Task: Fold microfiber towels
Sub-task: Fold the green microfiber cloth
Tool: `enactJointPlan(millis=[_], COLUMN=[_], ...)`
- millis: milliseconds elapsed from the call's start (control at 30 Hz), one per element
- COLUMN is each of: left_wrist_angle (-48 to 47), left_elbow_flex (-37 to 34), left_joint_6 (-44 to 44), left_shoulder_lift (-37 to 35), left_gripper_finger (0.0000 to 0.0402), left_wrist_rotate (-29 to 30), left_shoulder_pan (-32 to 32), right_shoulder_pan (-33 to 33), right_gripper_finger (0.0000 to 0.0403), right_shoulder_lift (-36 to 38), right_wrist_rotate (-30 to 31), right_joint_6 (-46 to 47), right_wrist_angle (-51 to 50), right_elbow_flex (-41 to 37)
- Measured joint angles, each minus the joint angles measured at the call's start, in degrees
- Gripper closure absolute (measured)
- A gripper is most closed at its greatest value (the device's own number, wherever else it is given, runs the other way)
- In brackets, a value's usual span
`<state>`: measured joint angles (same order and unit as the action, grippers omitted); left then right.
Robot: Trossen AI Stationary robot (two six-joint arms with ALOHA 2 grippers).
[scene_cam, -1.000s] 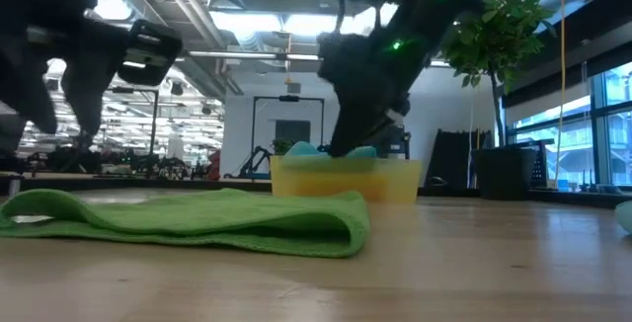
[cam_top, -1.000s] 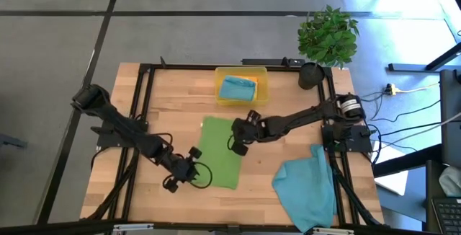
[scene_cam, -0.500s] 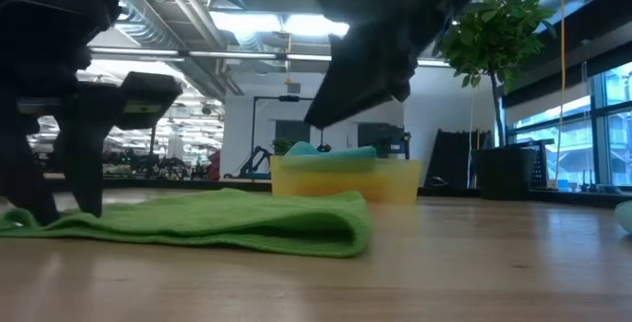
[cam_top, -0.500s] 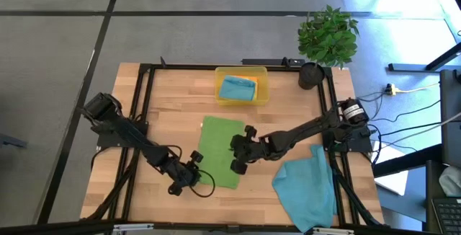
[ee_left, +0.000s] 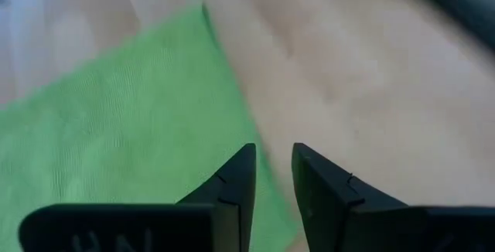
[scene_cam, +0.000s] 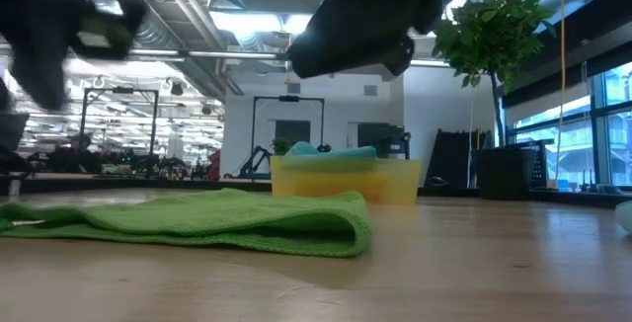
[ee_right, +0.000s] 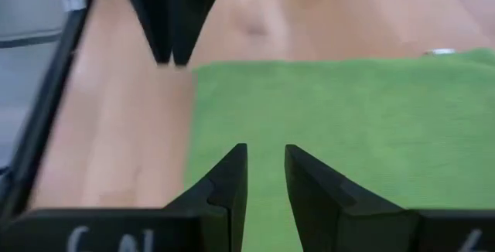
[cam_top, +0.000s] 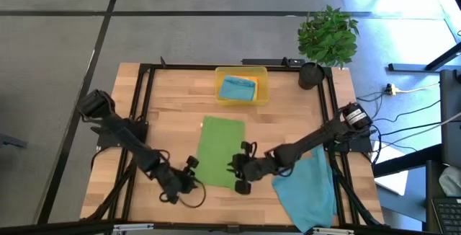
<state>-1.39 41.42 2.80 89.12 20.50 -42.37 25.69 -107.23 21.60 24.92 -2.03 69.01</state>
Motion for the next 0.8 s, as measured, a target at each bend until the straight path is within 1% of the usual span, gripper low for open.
enactJointPlan(millis=[67, 133, 200, 267, 333, 367, 467, 600, 700, 800], left_wrist_angle=[2.4, 5.5, 6.0, 7.3, 7.7, 8.2, 8.2, 8.9, 9.6, 9.7], left_elbow_flex=[0.8, 0.9, 0.8, 0.8, 0.8, 0.8, 0.7, 0.7, 0.7, 0.7], left_joint_6=[2.7, 4.1, 4.8, 6.2, 7.4, 7.8, 9.3, 10.5, 12.9, 15.5], left_shoulder_lift=[-1.0, -1.2, -0.9, -0.5, -0.4, -0.2, -0.1, -0.1, -0.1, -0.1], left_gripper_finger=[0.0323, 0.0324, 0.0326, 0.0326, 0.0325, 0.0324, 0.0324, 0.0327, 0.0325, 0.0324], left_wrist_rotate=[2.7, 6.6, 10.5, 13.2, 15.7, 16.7, 20.5, 22.1, 22.3, 21.5], left_shoulder_pan=[-2.8, -6.1, -9.2, -11.7, -13.8, -14.6, -16.5, -17.4, -17.4, -17.4], right_shoulder_pan=[2.0, 4.4, 6.5, 8.5, 9.9, 10.3, 10.6, 10.6, 10.6, 10.6], right_gripper_finger=[0.0312, 0.0312, 0.0312, 0.0312, 0.0312, 0.0312, 0.0312, 0.0312, 0.0312, 0.0312], right_shoulder_lift=[-0.7, -1.8, -2.8, -3.7, -4.5, -4.7, -4.9, -5.2, -5.3, -5.4], right_wrist_rotate=[0.0, -0.2, 0.0, 2.7, 8.2, 9.7, 10.1, 10.2, 10.2, 7.8], right_joint_6=[-0.5, -0.3, 0.1, 0.5, 3.2, 4.5, 6.4, 8.2, 11.0, 8.4], right_wrist_angle=[0.7, 3.0, 5.1, 7.4, 7.3, 7.3, 6.9, 6.4, 3.1, 1.0], right_elbow_flex=[0.0, 0.0, 0.0, 0.0, 0.0, 0.0, 0.0, 0.0, 0.0, 0.0])
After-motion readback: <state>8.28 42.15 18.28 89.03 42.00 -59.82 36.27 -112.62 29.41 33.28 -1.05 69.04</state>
